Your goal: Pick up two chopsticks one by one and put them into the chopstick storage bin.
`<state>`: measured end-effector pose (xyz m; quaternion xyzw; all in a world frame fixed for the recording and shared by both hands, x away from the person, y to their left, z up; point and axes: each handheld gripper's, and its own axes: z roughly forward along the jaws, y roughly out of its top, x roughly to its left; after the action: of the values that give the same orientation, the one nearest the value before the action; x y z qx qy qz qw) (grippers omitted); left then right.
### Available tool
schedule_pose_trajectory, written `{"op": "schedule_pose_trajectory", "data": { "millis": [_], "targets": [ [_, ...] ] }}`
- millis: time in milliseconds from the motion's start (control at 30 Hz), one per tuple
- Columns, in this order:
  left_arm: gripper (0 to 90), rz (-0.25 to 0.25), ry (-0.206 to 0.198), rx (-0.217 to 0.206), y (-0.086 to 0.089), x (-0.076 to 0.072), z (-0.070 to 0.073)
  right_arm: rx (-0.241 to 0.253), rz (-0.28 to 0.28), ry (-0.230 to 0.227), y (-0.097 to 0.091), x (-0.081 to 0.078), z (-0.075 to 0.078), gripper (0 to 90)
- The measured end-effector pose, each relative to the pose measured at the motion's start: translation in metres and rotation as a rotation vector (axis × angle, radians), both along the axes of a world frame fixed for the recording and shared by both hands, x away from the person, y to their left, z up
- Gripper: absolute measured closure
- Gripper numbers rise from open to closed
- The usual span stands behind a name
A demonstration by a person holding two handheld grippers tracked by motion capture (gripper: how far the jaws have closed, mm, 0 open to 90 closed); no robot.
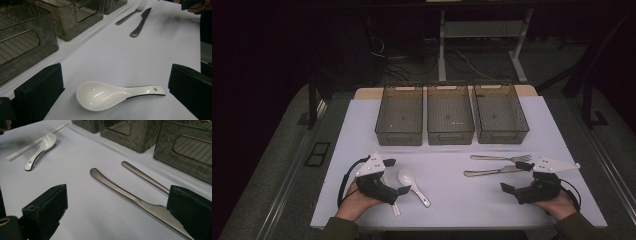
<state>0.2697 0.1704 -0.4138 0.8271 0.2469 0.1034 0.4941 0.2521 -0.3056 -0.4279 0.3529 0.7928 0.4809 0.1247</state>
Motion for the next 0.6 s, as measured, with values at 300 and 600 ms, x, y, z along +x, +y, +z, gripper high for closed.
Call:
{"op": "schedule_pose_trajectory", "data": {
  "millis": [300,600],
  "targets": [
    [0.0,0.006,-0.003,0.01,-0.0007,0.0004,0.0011,-0.006,0.006,-0.001,-0.0003,-0.0009,0.0002,3.4],
    [0.0,0.038,-0.004,0.038,0.0068,0.0015,0.0012,-0.012,0.007,0.005,-0.0005,-0.0008,0.0005,3.4]
  ]
}}
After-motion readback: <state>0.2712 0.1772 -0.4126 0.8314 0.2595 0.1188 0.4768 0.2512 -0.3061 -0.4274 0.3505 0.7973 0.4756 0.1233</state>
